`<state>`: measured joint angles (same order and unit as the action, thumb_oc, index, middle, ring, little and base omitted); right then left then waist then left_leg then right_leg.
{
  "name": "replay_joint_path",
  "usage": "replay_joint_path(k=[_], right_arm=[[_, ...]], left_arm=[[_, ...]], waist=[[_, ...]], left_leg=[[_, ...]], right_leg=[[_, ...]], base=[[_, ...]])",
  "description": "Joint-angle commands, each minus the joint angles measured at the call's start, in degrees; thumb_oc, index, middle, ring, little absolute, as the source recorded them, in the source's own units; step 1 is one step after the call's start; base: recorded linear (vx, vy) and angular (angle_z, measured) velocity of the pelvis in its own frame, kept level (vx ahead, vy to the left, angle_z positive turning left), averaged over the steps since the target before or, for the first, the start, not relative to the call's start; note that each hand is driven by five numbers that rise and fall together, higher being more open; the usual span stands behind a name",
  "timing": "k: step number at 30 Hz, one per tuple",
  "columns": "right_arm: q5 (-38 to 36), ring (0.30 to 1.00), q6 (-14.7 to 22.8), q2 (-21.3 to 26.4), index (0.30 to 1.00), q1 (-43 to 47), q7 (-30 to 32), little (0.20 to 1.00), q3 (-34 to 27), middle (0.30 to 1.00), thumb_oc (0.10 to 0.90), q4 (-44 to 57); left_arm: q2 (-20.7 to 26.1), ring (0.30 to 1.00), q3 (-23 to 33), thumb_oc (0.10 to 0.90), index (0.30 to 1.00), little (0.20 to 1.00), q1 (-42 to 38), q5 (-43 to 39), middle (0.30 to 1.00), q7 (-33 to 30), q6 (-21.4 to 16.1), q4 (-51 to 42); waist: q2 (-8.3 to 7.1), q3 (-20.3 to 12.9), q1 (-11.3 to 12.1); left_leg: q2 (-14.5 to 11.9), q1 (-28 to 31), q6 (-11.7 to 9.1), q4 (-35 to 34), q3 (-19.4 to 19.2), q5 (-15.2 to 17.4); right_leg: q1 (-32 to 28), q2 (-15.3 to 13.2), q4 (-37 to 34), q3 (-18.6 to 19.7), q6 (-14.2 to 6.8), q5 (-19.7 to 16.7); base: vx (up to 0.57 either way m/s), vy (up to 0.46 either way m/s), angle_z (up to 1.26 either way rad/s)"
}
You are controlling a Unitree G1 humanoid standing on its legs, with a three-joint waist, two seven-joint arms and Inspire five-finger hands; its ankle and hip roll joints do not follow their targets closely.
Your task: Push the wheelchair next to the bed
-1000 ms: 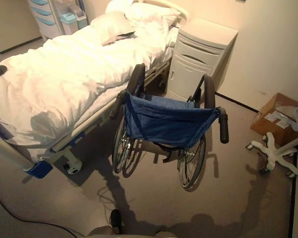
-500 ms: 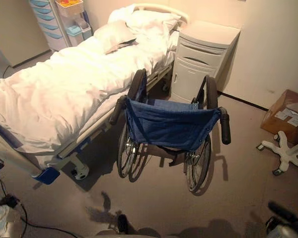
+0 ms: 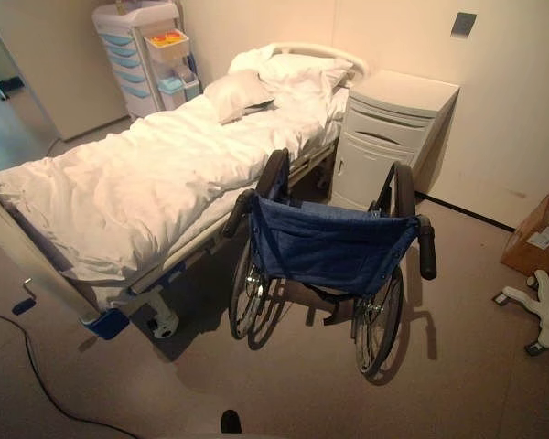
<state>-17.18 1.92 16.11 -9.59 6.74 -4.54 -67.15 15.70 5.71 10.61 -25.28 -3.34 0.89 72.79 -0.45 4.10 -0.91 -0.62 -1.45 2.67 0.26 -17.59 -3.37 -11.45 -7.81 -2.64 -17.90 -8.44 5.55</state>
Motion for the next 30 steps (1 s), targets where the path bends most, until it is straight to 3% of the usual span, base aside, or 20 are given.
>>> replay_joint_path(k=[1,4,13,15,16,19,25,30], right_arm=[[9.1,0.900,1.1,0.9,0.900,5.8,-6.1,0.900,4.6,0.900,0.800,3.3],[12.5,0.900,0.1,0.0,0.900,7.4,-10.7,0.900,11.0,0.900,0.800,3.8],[14.1,0.900,-0.7,-1.0,0.900,9.6,-13.3,0.900,17.1,0.900,0.800,1.8],[15.3,0.900,-1.3,-0.5,0.900,9.7,-14.1,0.900,17.6,0.900,0.800,1.8],[17.1,0.900,-2.0,-0.1,0.900,10.1,-14.7,0.900,18.7,0.900,0.800,2.0],[17.9,0.900,-2.9,0.2,0.900,11.1,-14.8,0.900,20.1,0.900,0.800,1.3],[14.2,0.900,-3.5,-0.5,0.900,10.8,-14.8,0.900,18.4,0.900,0.800,1.0],[14.8,0.900,-2.9,-1.3,0.900,10.3,-15.9,0.900,18.8,0.900,0.800,1.8]], left_arm=[[1.8,0.900,-4.3,0.800,0.900,0.900,-5.6,6.8,0.900,8.3,-1.8,-3.2],[-0.3,0.900,-12.4,0.800,0.900,0.900,-7.8,8.1,0.900,10.0,-2.6,-6.7],[-2.1,0.900,-17.4,0.800,0.900,0.900,-10.9,10.0,0.900,11.0,-4.8,-9.4],[-2.0,0.900,-16.9,0.800,0.900,0.900,-10.6,8.2,0.900,9.9,-4.5,-9.4],[-2.2,0.900,-15.6,0.800,0.900,0.900,-10.1,6.9,0.900,9.0,-4.1,-9.1],[-2.8,0.900,-15.1,0.800,0.900,0.900,-9.7,6.8,0.900,9.0,-3.6,-8.7],[-3.6,0.900,-18.3,0.800,0.900,0.900,-10.5,11.4,0.900,9.7,-1.8,-8.7],[-3.4,0.900,-18.6,0.800,0.900,0.900,-11.7,7.1,0.900,9.5,-0.9,-9.3]], waist=[[1.43,3.7,-0.2],[1.10,4.0,0.1],[-0.01,4.7,0.9],[-0.36,4.9,1.5],[-0.89,4.9,2.9],[-1.03,4.4,4.3],[-0.53,3.2,3.5],[0.00,2.5,2.6]], left_leg=[[1.3,9.4,-3.1,-4.1,0.2,7.8],[1.2,9.4,-3.0,-3.7,0.6,7.9],[1.3,7.5,-3.2,2.9,3.4,9.9],[2.1,6.5,-3.3,5.3,6.4,10.6],[3.3,5.3,-3.1,7.5,11.9,11.4],[3.2,5.3,-3.1,5.3,15.6,10.3],[1.6,7.2,-4.0,-0.7,12.1,8.2],[1.3,8.3,-4.3,-3.9,11.1,7.1]], right_leg=[[6.0,4.3,4.3,-0.7,3.7,-0.6],[5.8,4.4,4.7,-1.0,3.9,-0.5],[5.1,4.8,4.6,1.3,4.9,-0.4],[4.8,4.6,4.1,2.5,5.0,-0.8],[4.6,4.3,3.6,4.9,5.0,-1.3],[4.7,4.7,2.7,6.4,5.2,-1.7],[4.5,4.6,-0.4,4.7,3.9,-3.7],[5.2,4.4,-0.1,4.2,3.2,-3.8]], base=[[-0.04,-0.055,0.02],[-0.03,-0.090,0.02],[-0.01,-0.097,0.03],[0.03,-0.017,-0.08],[0.03,0.012,-0.30],[0.01,0.027,-0.61],[-0.03,0.076,-0.18],[-0.02,0.069,-0.08]])
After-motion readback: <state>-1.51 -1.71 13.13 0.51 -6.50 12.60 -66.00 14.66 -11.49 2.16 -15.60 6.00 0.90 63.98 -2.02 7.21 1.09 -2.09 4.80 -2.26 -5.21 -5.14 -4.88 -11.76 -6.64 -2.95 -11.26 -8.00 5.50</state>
